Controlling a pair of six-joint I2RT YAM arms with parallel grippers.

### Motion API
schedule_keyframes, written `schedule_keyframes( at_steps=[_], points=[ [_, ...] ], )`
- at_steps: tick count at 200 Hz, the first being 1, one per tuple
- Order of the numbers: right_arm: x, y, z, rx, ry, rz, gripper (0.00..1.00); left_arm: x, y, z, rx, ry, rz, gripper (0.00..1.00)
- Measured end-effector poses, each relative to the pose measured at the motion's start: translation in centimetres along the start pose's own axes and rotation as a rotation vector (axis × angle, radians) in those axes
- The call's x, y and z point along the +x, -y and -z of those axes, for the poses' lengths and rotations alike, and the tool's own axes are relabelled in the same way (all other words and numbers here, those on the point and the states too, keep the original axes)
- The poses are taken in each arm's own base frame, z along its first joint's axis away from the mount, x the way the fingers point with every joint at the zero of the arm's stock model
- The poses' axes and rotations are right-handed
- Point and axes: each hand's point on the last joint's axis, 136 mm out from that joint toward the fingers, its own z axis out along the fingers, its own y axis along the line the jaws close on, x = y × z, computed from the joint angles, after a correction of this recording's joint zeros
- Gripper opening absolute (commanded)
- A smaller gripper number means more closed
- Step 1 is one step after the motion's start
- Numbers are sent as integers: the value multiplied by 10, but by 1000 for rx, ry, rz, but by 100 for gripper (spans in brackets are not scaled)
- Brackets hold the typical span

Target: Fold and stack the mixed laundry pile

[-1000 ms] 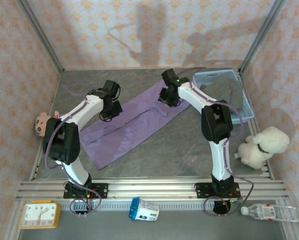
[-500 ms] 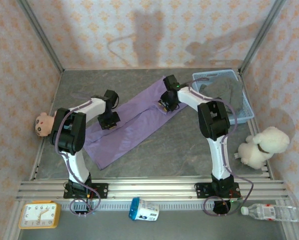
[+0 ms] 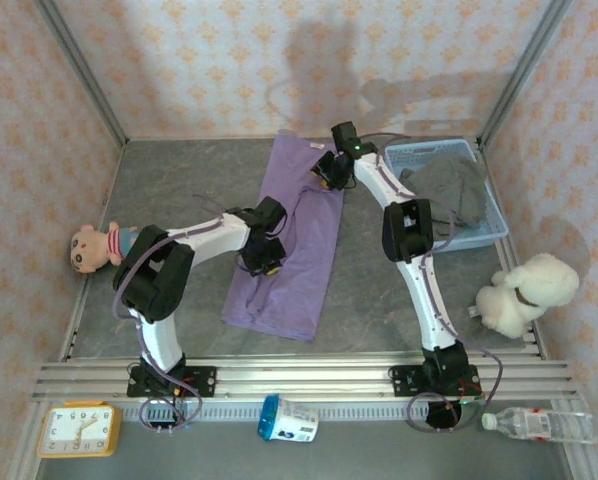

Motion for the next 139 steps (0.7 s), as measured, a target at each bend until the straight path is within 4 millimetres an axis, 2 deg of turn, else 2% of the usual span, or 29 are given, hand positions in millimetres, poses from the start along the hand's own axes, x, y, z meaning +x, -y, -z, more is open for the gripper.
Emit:
schedule_keyframes(
  at_steps=[19,45,65,81,95,108,139],
  points=[
    [1,2,5,-1,-22,25,43,-5,16,11,34,24,-2,0],
    [13,15,18,50,-52,55,44,-29,36,38,67,94,-28,1],
    [30,26,42,98,-68,65,44,-47,49,57,85,146,-65,1],
    [42,31,61,120,-68,69,42,-54,54,57,88,154,-87,1],
    [47,31,73,123,-59,73,40,-51,49,48,60,134,-94,0],
    [46,31,74,122,-51,75,39,-44,43,39,31,112,-108,0],
    [44,43,57,148,-55,67,35,-4,21,16,-52,38,-160,0]
  ],
)
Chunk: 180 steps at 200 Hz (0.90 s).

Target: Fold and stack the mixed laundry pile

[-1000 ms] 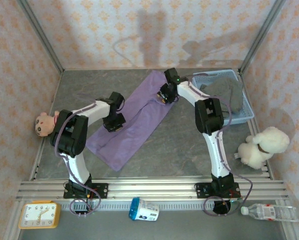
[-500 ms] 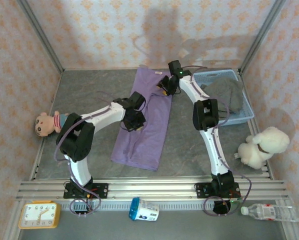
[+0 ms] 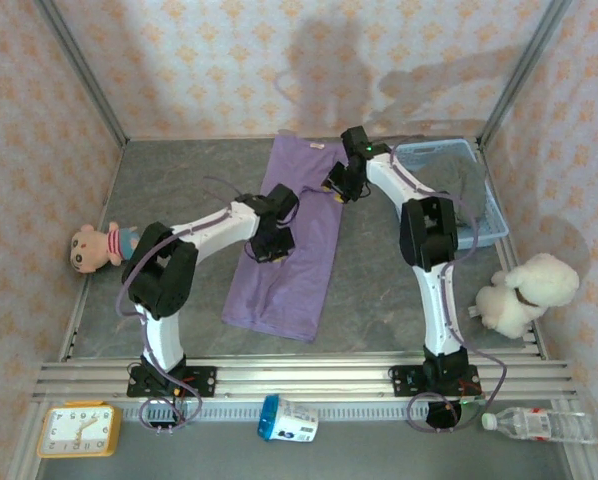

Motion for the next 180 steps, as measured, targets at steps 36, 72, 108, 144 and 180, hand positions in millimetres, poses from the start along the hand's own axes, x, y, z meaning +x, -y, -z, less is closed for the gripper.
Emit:
schedule_keyframes(
  at_steps=[36,72,108,144,180],
  points=[
    [-6,7,-26,17,-15,-15,34,44,-25,-11,-70,-55,-10,0],
    [-23,-11,-39,-28,8,-10,34,61,-23,-17,-74,-53,5,0],
    [-40,-37,-47,-121,23,13,40,74,24,-16,2,-28,-17,0],
    [-44,-41,-42,-136,25,42,43,72,60,6,92,30,-18,1],
    [-33,-30,-26,-105,4,68,43,58,40,46,91,142,2,2]
  ],
)
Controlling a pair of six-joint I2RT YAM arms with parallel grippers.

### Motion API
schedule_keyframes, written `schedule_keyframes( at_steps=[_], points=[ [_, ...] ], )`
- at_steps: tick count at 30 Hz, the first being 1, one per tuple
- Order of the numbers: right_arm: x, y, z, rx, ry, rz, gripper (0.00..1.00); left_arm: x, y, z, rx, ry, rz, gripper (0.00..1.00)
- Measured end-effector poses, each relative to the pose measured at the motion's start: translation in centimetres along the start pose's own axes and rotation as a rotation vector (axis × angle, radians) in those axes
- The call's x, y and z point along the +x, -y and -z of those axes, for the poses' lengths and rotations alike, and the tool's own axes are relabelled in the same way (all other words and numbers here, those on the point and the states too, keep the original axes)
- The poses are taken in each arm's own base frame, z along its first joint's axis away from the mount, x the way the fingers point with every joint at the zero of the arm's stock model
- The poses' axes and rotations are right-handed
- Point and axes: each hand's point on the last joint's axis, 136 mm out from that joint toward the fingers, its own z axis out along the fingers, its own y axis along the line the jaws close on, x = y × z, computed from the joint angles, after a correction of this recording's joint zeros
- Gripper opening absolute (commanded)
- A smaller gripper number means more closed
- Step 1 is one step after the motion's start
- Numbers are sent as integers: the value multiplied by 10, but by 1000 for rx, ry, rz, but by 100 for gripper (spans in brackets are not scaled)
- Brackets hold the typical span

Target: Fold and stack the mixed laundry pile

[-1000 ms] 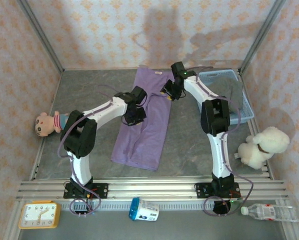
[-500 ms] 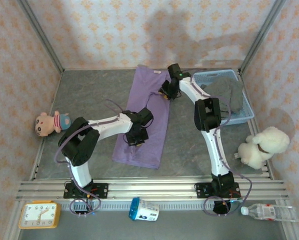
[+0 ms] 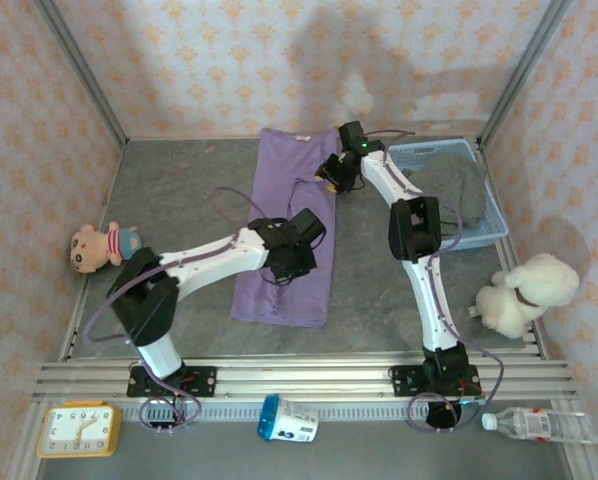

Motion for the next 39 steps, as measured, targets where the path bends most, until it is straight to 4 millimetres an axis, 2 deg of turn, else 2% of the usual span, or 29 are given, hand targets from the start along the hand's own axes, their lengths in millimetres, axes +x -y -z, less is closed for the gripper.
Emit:
schedule_keyframes(
  at_steps=[2,4,9,11,16,22,24,28,31,32,33,35,37,39],
  points=[
    [13,4,17,22,-13,13,43,-4,-15,14,-1,27,10,2],
    [25,3,34,32,-17,28,43,-5,-34,19,-15,41,26,1],
    [62,1,79,42,6,70,43,5,-84,4,-119,15,30,0],
    [78,6,91,59,7,75,43,10,-93,-2,-149,-3,7,0],
    [108,36,105,123,13,58,43,17,-89,-13,-149,-33,-52,0],
    [133,80,111,221,11,5,43,56,-74,-42,-152,-142,-179,0],
    [141,90,115,242,15,-9,43,67,-73,-51,-160,-180,-206,0],
    [154,102,130,254,38,-29,44,70,-63,-53,-125,-199,-231,1],
    [159,101,141,242,60,-30,45,66,-59,-44,-112,-186,-259,10],
    [162,101,144,239,63,-25,46,63,-56,-38,-99,-169,-269,26],
    [166,100,146,237,62,-22,49,58,-54,-29,-83,-148,-279,36],
    [176,98,146,233,61,0,52,46,-46,-7,-26,-97,-275,50],
    [194,97,144,242,41,29,54,31,-44,16,27,-40,-246,58],
    [222,95,140,254,-1,79,56,15,-50,33,66,14,-200,59]
  ],
)
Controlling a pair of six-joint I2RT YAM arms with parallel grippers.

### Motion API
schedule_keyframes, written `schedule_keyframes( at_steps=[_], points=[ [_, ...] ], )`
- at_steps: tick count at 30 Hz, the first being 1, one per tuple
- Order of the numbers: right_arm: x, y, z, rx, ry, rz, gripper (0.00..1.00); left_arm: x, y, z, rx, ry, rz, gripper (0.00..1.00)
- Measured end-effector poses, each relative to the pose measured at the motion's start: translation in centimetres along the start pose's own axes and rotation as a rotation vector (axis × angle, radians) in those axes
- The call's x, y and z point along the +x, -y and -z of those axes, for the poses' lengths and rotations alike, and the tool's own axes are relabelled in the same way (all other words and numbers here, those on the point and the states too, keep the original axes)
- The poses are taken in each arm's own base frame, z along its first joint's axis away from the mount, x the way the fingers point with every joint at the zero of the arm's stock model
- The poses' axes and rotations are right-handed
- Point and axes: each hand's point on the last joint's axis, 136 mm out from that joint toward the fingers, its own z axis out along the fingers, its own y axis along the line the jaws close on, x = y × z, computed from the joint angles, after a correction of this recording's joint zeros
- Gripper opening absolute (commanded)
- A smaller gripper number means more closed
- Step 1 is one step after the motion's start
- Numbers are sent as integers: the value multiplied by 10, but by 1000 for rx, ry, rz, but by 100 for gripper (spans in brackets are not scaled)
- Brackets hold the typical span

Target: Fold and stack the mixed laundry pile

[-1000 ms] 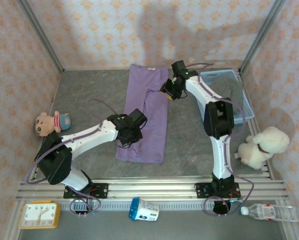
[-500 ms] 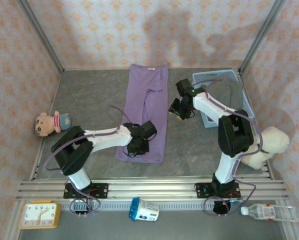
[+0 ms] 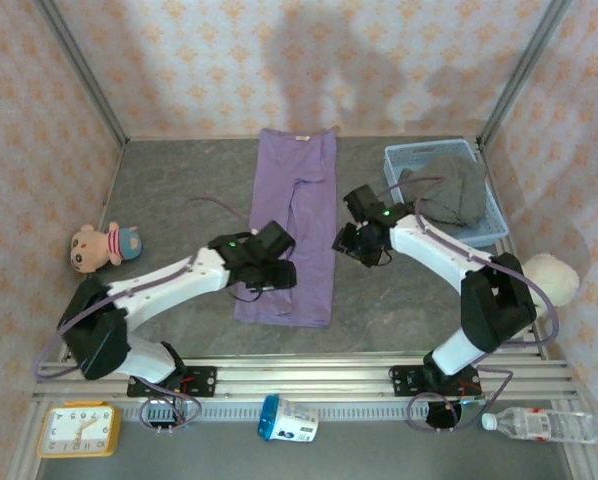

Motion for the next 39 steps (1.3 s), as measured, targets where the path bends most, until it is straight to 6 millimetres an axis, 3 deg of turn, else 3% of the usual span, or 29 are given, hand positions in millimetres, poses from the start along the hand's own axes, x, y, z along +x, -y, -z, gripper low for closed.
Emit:
schedule_keyframes(
  at_steps=[4,7,13,20,30,39],
  points=[
    [44,-2,-7,18,-53,64,56,-7,-44,11,-27,50,93,59],
    [77,2,-13,39,-95,92,56,2,-76,8,-76,39,147,55],
    [128,3,-28,76,-154,151,55,30,-114,-8,-137,-26,196,47],
    [152,7,-49,135,-195,175,49,62,-135,-23,-178,-117,203,44],
    [157,-2,-64,149,-205,173,24,66,-139,-39,-220,-161,187,38],
    [155,-4,-67,156,-195,167,13,64,-138,-45,-244,-190,172,36]
  ],
)
